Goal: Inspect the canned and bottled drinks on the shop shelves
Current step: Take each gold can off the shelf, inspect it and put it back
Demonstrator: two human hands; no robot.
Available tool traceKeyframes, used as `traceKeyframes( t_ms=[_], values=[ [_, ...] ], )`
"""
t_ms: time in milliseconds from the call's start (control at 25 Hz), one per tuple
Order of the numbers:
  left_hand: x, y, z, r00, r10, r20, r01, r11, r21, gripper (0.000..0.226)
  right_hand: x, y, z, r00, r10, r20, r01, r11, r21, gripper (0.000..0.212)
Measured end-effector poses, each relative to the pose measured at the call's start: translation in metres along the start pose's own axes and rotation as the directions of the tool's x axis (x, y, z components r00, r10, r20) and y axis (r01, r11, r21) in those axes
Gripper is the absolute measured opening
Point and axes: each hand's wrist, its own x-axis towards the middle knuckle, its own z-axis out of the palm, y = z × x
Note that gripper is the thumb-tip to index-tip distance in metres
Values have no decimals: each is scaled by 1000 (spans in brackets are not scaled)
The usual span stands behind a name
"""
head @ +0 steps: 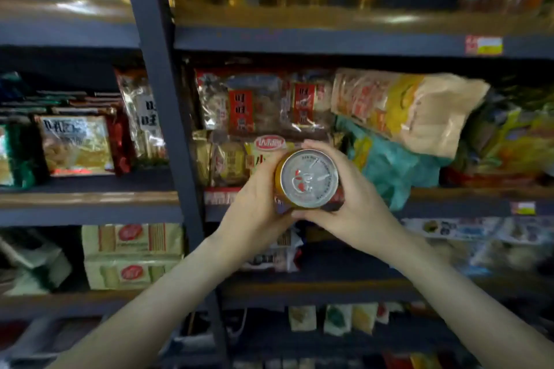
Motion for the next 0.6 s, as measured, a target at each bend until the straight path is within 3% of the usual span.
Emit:
traceKeyframes(
  t_ms=[80, 120, 200, 280, 360, 440, 480, 520, 600],
  values=[
    [-15, 11, 3, 951, -295, 94, 305, 946, -112, 72, -10, 12, 5, 994, 65, 90, -74, 993, 94, 86],
    [-20, 18, 4, 879, -458, 134, 476, 862, -176, 70, -15, 19, 6, 985, 69, 158, -91, 987, 135, 89],
    [-25, 24, 3, 686, -671, 281, 721, 574, -388, 67, -27, 30, 5, 950, 30, 312, -70, 990, 118, 100],
    [-27, 25, 2, 555, -687, 469, 789, 255, -560, 57, -36, 37, 6, 915, 7, 404, -21, 999, 30, 109],
    [-23, 28, 2, 505, -633, 587, 800, 87, -594, 43, -38, 44, 14, 943, -91, 320, 113, 992, -53, 107],
    [-20, 28, 5, 483, -577, 658, 782, -52, -621, 36, -39, 50, 22, 961, -202, 190, 225, 968, -109, 93],
    [-18, 27, 7, 456, -577, 677, 801, -66, -595, 41, -40, 53, 25, 963, -225, 151, 242, 964, -108, 85],
    [-16, 28, 7, 423, -590, 688, 850, -5, -527, 54, -41, 55, 26, 969, -213, 130, 224, 971, -82, 81],
    [-19, 27, 2, 313, -653, 690, 949, 195, -246, 89, -45, 56, 25, 989, -84, 124, 82, 996, 21, 75]
  ],
)
